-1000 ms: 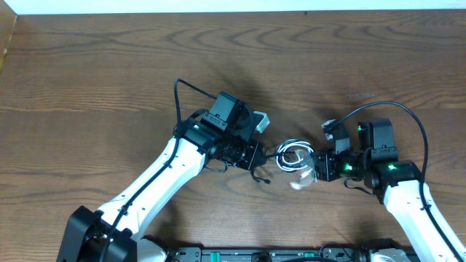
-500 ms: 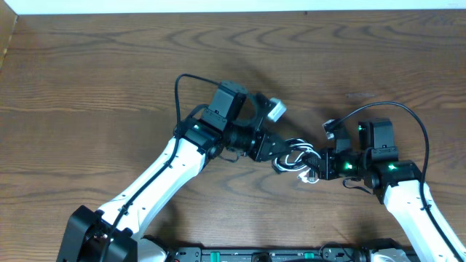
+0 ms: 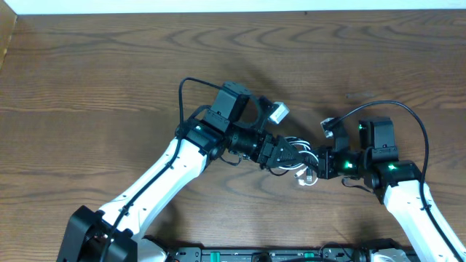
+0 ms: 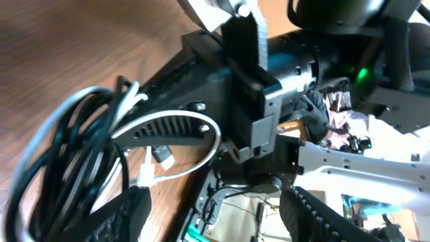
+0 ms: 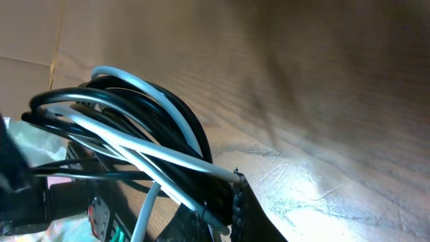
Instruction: Untangle cables
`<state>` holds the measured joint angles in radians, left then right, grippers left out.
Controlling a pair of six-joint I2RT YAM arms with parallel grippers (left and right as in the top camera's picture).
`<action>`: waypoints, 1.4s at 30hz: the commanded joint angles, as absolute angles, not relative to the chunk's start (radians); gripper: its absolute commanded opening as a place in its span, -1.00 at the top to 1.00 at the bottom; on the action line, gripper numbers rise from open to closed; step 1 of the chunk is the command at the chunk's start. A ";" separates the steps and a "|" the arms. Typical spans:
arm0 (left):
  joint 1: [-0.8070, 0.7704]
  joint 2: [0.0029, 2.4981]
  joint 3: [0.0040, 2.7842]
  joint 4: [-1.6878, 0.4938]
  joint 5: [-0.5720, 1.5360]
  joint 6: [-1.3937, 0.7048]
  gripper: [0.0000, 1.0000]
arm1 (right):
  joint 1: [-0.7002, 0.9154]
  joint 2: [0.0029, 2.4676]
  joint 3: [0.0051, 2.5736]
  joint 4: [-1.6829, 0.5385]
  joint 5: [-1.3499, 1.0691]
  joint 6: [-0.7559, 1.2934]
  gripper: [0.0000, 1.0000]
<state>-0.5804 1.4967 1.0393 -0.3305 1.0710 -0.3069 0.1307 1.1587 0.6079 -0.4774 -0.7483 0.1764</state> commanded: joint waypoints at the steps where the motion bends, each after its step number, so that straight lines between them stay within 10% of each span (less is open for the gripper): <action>1: -0.568 1.487 1.050 -0.353 1.054 -0.282 -0.29 | 0.133 1.158 0.625 -0.451 -0.765 0.187 0.98; 17: -0.499 1.311 1.050 -0.516 0.274 -0.300 -0.36 | 0.133 1.158 0.625 -0.463 -0.933 0.075 0.98; 25: -0.461 1.368 1.050 -0.486 0.445 -0.342 -0.36 | 0.133 1.158 0.625 -0.458 -1.104 -0.041 0.98; 35: -0.462 1.393 1.050 -0.485 1.054 -0.331 0.05 | 0.133 1.158 0.625 -0.391 -0.738 0.188 0.98; 42: -0.470 1.393 1.049 -0.493 1.010 -0.256 0.04 | 0.133 1.158 0.625 -0.329 -0.850 0.231 0.98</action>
<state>-0.4667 1.3952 1.0393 -0.4904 1.0084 -0.3149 0.1303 1.1587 0.6079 -0.3412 -0.7647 0.1967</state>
